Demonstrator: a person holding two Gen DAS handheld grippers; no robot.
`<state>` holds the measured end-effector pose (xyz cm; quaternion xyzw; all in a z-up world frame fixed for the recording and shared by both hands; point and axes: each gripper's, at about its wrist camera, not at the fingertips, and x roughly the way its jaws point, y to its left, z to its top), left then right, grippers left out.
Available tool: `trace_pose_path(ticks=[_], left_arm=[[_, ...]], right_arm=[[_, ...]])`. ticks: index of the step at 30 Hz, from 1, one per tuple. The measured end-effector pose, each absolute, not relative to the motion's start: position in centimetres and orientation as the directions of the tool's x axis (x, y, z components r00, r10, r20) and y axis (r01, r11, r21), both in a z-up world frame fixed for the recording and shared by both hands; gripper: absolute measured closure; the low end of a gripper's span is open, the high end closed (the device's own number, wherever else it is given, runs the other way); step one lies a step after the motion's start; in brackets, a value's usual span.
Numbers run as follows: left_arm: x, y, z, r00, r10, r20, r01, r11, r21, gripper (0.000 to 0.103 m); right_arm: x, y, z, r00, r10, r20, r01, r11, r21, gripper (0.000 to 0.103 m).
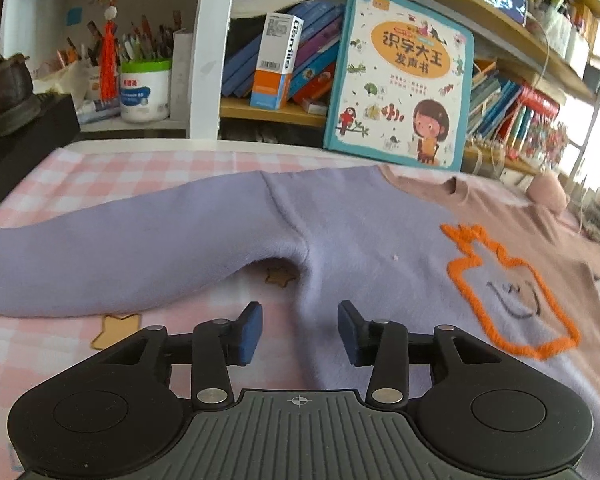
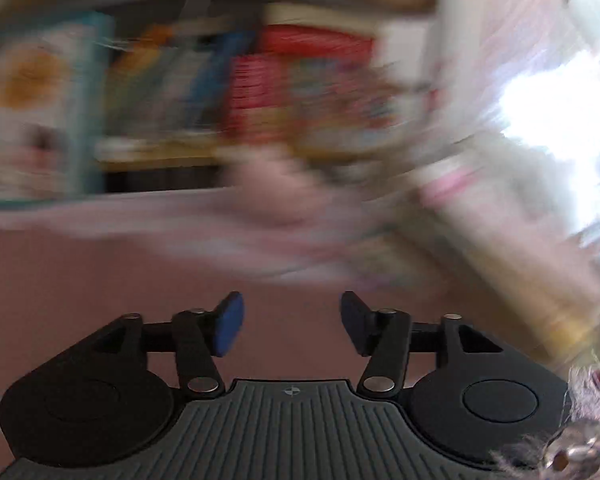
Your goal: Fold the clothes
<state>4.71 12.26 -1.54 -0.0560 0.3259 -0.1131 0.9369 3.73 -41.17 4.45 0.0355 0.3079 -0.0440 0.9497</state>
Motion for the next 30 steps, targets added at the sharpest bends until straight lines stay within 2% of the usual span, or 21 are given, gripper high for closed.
trace_pose_path(ticks=[2,4,5,6,7,9,10,11,12,13,16,19,26,29,30], left_arm=[[5.1,12.1,-1.6,0.764,-0.261,-0.590,0.172,0.964,-0.204,0.062],[5.5,12.0,-1.7,0.765,-0.277,-0.582,0.172,0.958,-0.229,0.067],[5.8,12.1,-1.8,0.765,-0.279,-0.580,0.161,0.956,-0.246,0.072],[6.0,12.1,-1.9,0.766,-0.280,-0.578,0.150,0.953,-0.263,0.084],[6.2,12.2,-2.0,0.768,-0.279,-0.577,0.142,0.952,-0.271,0.091],[6.5,12.4,-2.2,0.770,-0.276,-0.575,0.127,0.950,-0.286,0.095],[6.5,12.5,-2.2,0.769,-0.282,-0.573,0.132,0.948,-0.290,0.098],[6.5,12.7,-2.3,0.769,-0.287,-0.571,0.133,0.946,-0.296,0.098],[6.6,13.0,-2.3,0.768,-0.292,-0.570,0.133,0.943,-0.304,0.098],[6.6,13.5,-2.3,0.770,-0.294,-0.566,0.119,0.938,-0.325,0.098],[6.5,14.8,-2.5,0.783,-0.276,-0.557,0.070,0.930,-0.361,0.098],[6.4,15.0,-2.2,0.790,-0.231,-0.568,0.054,0.949,-0.310,0.098],[6.6,15.4,-2.1,0.785,-0.229,-0.576,0.067,0.955,-0.288,0.094],[5.9,14.7,-1.9,0.782,-0.216,-0.584,0.081,0.965,-0.249,0.093],[5.5,14.5,-1.8,0.780,-0.217,-0.587,0.087,0.966,-0.243,0.092]], right_arm=[[2.3,-39.0,4.1,0.788,0.087,-0.610,0.002,0.990,0.144,0.050],[1.2,-36.9,3.1,0.764,0.166,-0.623,-0.052,0.979,0.197,0.050],[0.9,-36.2,2.6,0.754,0.182,-0.631,-0.061,0.976,0.209,0.050],[0.8,-35.6,2.2,0.746,0.187,-0.639,-0.062,0.975,0.213,0.050],[0.7,-35.0,1.7,0.740,0.183,-0.647,-0.059,0.976,0.208,0.050],[0.8,-34.2,1.0,0.734,0.166,-0.659,-0.049,0.980,0.192,0.051],[0.8,-33.9,0.9,0.737,0.159,-0.657,-0.047,0.982,0.185,0.056],[0.9,-33.6,1.0,0.740,0.151,-0.655,-0.048,0.984,0.173,0.060],[1.0,-33.3,1.0,0.740,0.152,-0.656,-0.054,0.985,0.167,0.077],[1.1,-32.8,1.0,0.738,0.161,-0.656,-0.062,0.983,0.171,0.087],[1.3,-31.7,0.8,0.748,0.168,-0.642,-0.086,0.984,0.158,0.090],[1.9,-30.5,0.7,0.757,0.176,-0.629,-0.098,0.983,0.156,0.090],[3.1,-30.0,0.5,0.781,0.134,-0.610,-0.065,0.989,0.134,0.092],[2.3,-30.2,0.6,0.771,0.155,-0.618,-0.072,0.985,0.157,0.088],[1.9,-30.2,0.7,0.768,0.163,-0.620,-0.079,0.984,0.161,0.084]])
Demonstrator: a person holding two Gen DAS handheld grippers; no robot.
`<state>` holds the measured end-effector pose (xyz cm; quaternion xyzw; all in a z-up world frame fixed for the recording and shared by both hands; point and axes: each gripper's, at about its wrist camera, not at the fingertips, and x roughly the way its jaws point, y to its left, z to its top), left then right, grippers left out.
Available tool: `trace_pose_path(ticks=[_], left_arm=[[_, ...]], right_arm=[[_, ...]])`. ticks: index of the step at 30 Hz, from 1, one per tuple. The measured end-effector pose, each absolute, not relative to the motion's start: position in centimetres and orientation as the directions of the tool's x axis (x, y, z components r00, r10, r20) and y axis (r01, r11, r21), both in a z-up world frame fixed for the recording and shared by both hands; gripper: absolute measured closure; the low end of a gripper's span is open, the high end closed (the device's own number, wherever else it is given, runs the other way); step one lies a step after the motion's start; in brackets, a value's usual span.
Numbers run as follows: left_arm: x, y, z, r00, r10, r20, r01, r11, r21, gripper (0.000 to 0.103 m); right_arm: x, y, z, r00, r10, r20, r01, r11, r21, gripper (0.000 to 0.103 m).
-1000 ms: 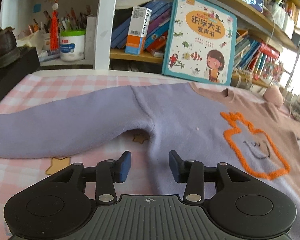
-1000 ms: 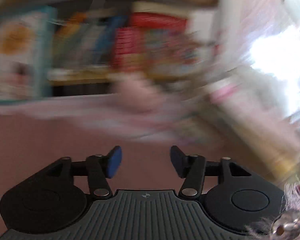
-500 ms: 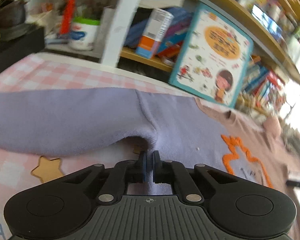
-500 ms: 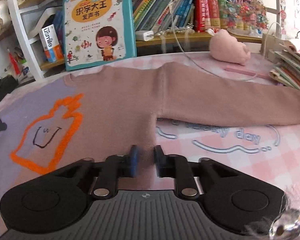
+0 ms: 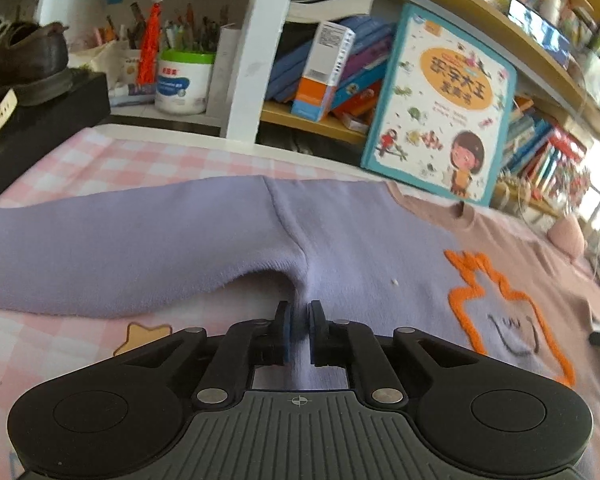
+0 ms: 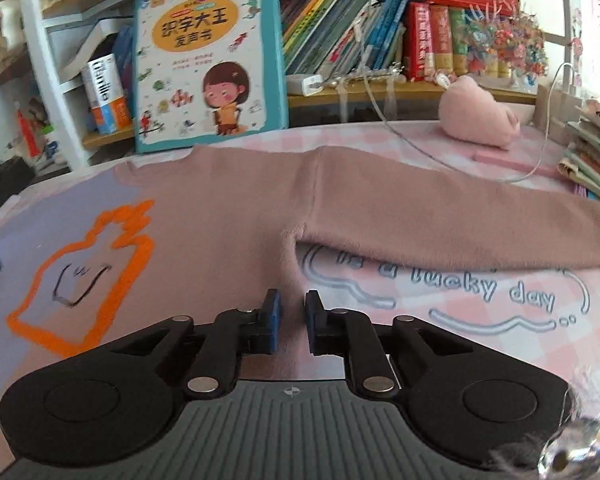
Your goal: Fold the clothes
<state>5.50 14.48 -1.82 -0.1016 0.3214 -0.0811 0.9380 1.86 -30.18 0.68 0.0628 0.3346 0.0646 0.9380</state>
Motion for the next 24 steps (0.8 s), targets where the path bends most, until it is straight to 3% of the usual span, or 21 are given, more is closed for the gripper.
trace_pose_path(ticks=[13,16,24], left_arm=[[-0.5,15.3,-1.7,0.738,-0.316,-0.596,0.092,0.922,-0.375,0.089],[-0.7,15.0,-1.7,0.744,-0.305,-0.594,0.104,0.931,-0.349,0.097],[0.1,14.3,-1.8,0.760,-0.271,-0.591,0.104,0.948,-0.300,0.098]], right_arm=[[-5.8,-30.0,1.2,0.744,0.192,-0.640,-0.048,0.971,0.235,0.080],[-6.2,-29.3,1.2,0.748,0.165,-0.643,-0.044,0.979,0.200,0.089],[-6.4,-28.7,0.8,0.781,0.108,-0.616,-0.020,0.989,0.147,0.093]])
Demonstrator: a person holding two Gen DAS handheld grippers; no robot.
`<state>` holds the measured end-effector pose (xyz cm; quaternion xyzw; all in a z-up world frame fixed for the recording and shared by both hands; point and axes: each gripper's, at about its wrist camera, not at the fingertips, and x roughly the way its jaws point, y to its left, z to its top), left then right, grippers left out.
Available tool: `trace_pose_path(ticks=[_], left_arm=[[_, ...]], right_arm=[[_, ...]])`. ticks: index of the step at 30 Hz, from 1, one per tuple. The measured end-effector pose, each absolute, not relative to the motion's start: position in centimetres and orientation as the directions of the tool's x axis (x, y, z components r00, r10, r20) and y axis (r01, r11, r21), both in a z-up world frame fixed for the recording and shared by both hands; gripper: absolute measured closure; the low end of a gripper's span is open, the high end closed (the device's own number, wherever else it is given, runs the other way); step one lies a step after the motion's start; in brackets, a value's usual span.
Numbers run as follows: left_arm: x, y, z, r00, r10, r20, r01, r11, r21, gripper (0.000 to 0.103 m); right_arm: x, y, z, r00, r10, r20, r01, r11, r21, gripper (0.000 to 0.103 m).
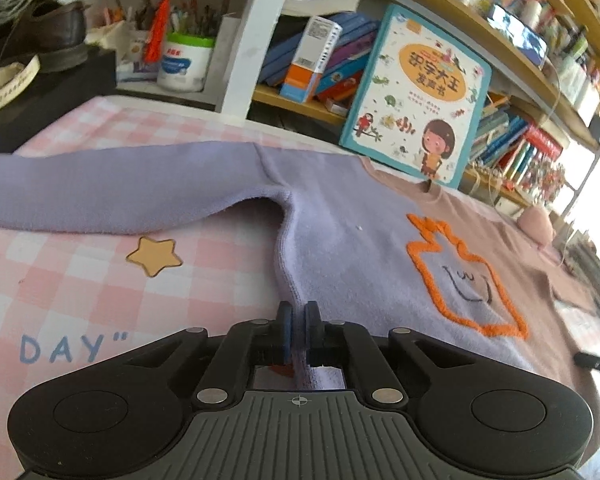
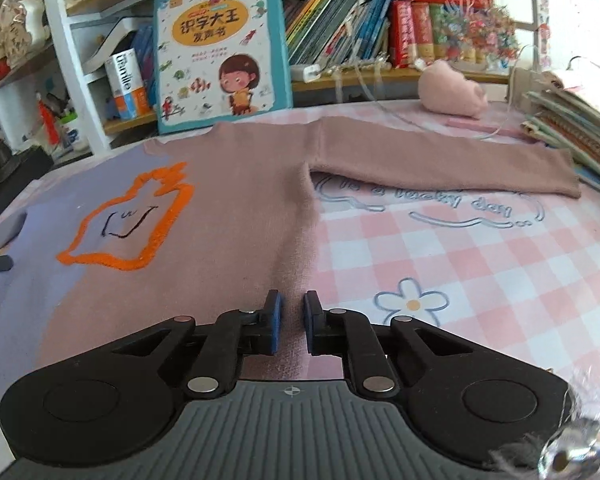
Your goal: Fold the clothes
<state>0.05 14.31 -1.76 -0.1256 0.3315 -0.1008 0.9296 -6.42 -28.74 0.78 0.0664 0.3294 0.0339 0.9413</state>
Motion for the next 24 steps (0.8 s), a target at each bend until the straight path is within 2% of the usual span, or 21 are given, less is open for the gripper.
trace_pose_path(ticks=[6,11,15,17,18,20,22,24], left_arm=[[0.0,14.9,-2.0,0.759,-0.289,-0.584,0.105,0.939,-0.328,0.097],[-0.1,14.3,-1.9,0.766,-0.264,-0.586,0.102,0.950,-0.295,0.097],[-0.3,14.4,-1.8,0.769,-0.260,-0.584,0.090,0.949,-0.303,0.094],[-0.7,14.5,-1.6,0.778,-0.251,-0.576,0.083,0.950,-0.302,0.093],[-0.9,14.4,-1.4,0.784,-0.244,-0.571,0.082,0.952,-0.294,0.091],[-1.4,14.0,-1.0,0.798,-0.221,-0.561,0.081,0.961,-0.264,0.081],[-1.9,13.4,-0.5,0.810,-0.209,-0.548,0.094,0.968,-0.231,0.053],[-2.5,12.5,-0.1,0.823,-0.197,-0.532,0.115,0.976,-0.184,0.042]], right_arm=[[-6.7,-28.5,0.7,0.784,0.082,-0.616,-0.021,0.994,0.105,0.095],[-6.7,-28.4,0.6,0.789,0.078,-0.610,-0.012,0.994,0.113,0.095],[-6.8,-28.2,0.6,0.792,0.068,-0.607,-0.006,0.995,0.103,0.093],[-7.0,-28.2,0.8,0.797,0.067,-0.601,0.001,0.994,0.112,0.089],[-7.1,-28.2,0.9,0.801,0.067,-0.595,0.003,0.993,0.116,0.083],[-7.3,-28.2,1.1,0.810,0.068,-0.582,0.004,0.993,0.121,0.071],[-7.5,-27.9,1.4,0.819,0.065,-0.570,-0.001,0.994,0.112,0.065],[-7.6,-27.5,1.6,0.827,0.059,-0.559,-0.008,0.996,0.094,0.056]])
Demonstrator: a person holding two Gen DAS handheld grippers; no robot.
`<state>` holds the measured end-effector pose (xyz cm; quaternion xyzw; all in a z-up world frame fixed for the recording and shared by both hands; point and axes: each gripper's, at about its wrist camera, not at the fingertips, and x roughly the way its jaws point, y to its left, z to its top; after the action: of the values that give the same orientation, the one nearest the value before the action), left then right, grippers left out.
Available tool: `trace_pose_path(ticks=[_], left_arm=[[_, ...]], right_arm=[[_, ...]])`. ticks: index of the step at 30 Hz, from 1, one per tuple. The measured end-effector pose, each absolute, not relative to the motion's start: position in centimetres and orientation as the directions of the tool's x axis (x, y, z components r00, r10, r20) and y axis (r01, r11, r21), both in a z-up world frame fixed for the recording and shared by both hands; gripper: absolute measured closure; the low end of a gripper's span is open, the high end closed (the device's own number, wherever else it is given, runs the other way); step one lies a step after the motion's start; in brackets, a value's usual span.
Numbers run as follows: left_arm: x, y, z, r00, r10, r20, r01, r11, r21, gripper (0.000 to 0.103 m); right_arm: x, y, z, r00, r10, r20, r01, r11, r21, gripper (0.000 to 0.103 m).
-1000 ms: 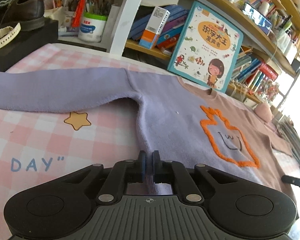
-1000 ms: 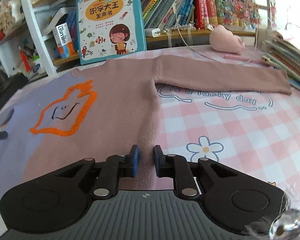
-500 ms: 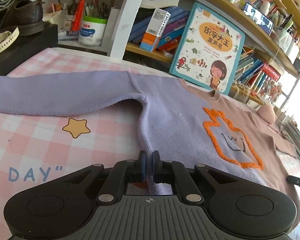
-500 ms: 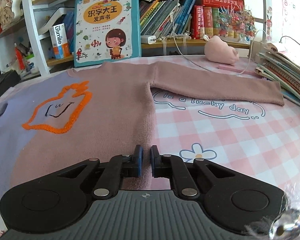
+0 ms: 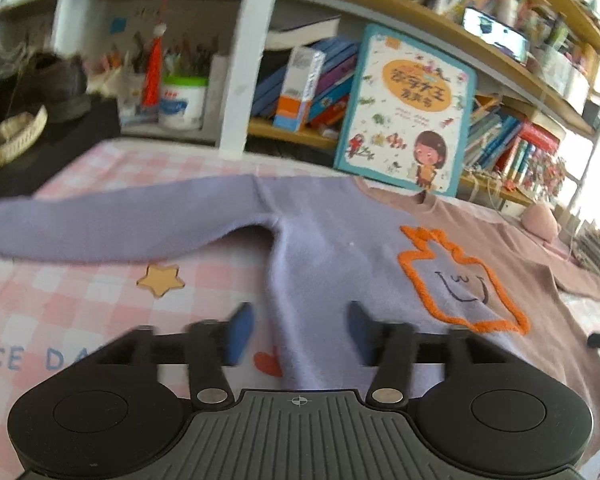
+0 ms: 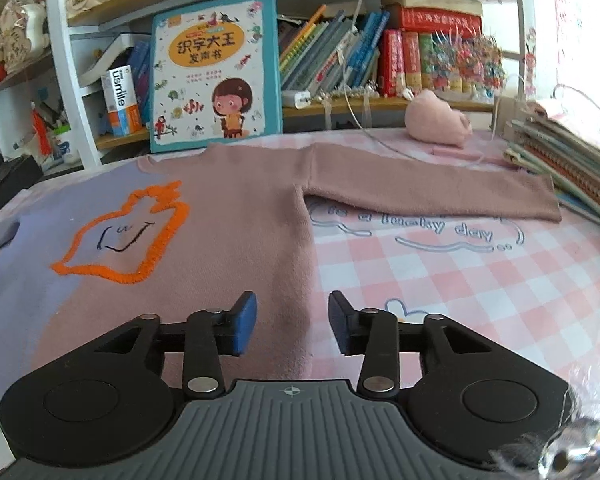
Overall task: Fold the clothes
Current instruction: 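Open both grippers and withdraw them above the flattened sweatshirt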
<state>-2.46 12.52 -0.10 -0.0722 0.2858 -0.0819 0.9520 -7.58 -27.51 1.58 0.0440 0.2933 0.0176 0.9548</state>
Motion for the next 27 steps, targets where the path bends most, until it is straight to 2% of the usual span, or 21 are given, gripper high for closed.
trace_pose_path(ticks=[2,4,5,9,27], left_arm=[[-2.9,11.7,0.2,0.836,-0.178,-0.520,0.128,0.983,-0.130,0.034],[-3.2,10.9,0.4,0.845,-0.153,-0.513,0.132,0.988,-0.077,0.028],[-3.4,10.6,0.4,0.846,-0.145,-0.513,0.133,0.989,-0.059,0.027],[-3.9,10.3,0.1,0.843,-0.145,-0.517,0.139,0.989,-0.051,0.019],[-3.6,9.8,-0.9,0.820,-0.148,-0.552,0.142,0.988,-0.055,0.014]], right_arm=[[-7.7,-27.0,1.8,0.836,0.056,-0.546,-0.017,0.997,0.077,0.052],[-7.8,-26.6,1.9,0.842,0.061,-0.536,-0.029,0.997,0.068,0.040],[-7.8,-26.3,1.9,0.844,0.064,-0.532,-0.035,0.997,0.064,0.037],[-7.9,-25.5,1.9,0.851,0.067,-0.520,-0.057,0.998,0.036,0.024],[-7.7,-23.9,1.2,0.842,0.081,-0.533,-0.100,0.995,-0.006,0.019]])
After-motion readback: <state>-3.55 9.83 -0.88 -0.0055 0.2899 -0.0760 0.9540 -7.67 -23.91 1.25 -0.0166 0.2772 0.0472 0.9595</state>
